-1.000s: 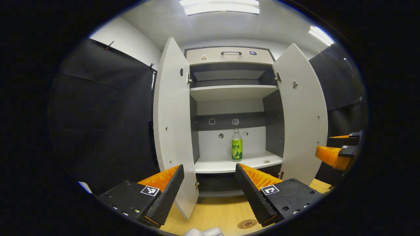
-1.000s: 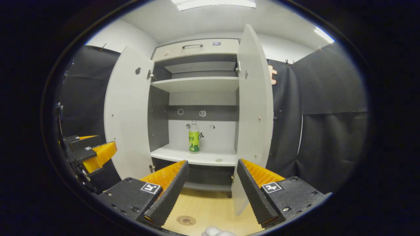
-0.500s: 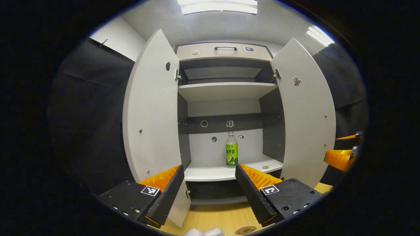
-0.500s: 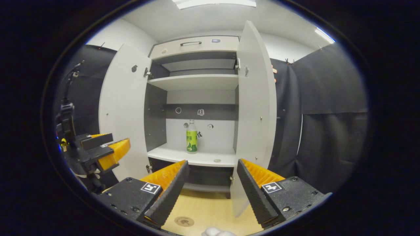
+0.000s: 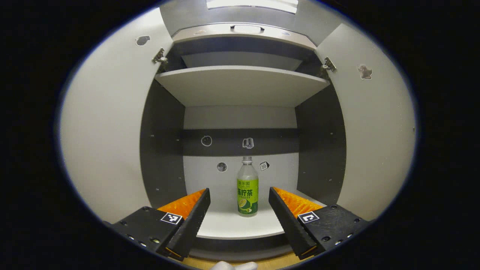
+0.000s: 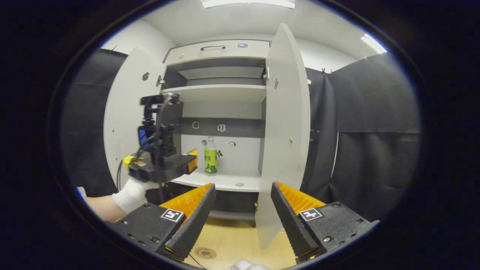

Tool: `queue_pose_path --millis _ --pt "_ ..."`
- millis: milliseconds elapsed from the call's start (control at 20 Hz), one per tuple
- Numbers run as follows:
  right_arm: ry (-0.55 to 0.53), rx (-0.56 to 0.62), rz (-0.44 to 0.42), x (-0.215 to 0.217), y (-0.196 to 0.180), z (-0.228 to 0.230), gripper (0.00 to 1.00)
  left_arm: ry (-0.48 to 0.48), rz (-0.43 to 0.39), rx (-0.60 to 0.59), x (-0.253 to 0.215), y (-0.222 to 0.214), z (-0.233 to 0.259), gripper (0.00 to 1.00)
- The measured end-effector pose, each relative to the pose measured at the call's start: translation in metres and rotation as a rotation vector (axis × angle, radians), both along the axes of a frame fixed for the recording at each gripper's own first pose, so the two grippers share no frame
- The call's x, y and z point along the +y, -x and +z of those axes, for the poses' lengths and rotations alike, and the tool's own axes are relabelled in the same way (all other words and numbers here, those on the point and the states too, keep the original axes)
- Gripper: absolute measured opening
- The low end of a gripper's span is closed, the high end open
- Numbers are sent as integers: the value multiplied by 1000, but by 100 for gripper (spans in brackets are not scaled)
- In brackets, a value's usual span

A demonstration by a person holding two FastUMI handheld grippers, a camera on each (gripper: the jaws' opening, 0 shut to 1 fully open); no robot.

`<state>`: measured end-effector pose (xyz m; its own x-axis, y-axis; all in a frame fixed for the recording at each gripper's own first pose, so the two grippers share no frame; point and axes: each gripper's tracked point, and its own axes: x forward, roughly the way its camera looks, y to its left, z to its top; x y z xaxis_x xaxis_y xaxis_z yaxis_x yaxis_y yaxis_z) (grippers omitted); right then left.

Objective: Grasp the bottle in the cabinet with the left hand and place it on the coaster, then close the right door with the right hand and the left door with the left hand.

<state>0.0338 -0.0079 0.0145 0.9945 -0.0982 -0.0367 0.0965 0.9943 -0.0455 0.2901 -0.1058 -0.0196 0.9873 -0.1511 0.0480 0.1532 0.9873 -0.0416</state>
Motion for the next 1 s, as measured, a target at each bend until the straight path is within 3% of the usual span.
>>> queue_pose_path --millis 250,500,850,900,1000 --pt "19 44 -28 -4 -3 -8 97 -37 26 35 -21 -78 -20 96" --pt "29 104 -26 -6 -9 -27 96 -15 76 102 -21 -130 -57 96" --pt "24 142 -20 -11 -11 -35 96 13 72 110 -25 -150 -63 95" --pt "26 141 -22 -12 -10 -34 97 23 63 121 -26 -150 -65 76" --pt "29 131 -22 -11 -9 -31 98 40 37 127 -28 -138 -57 77"
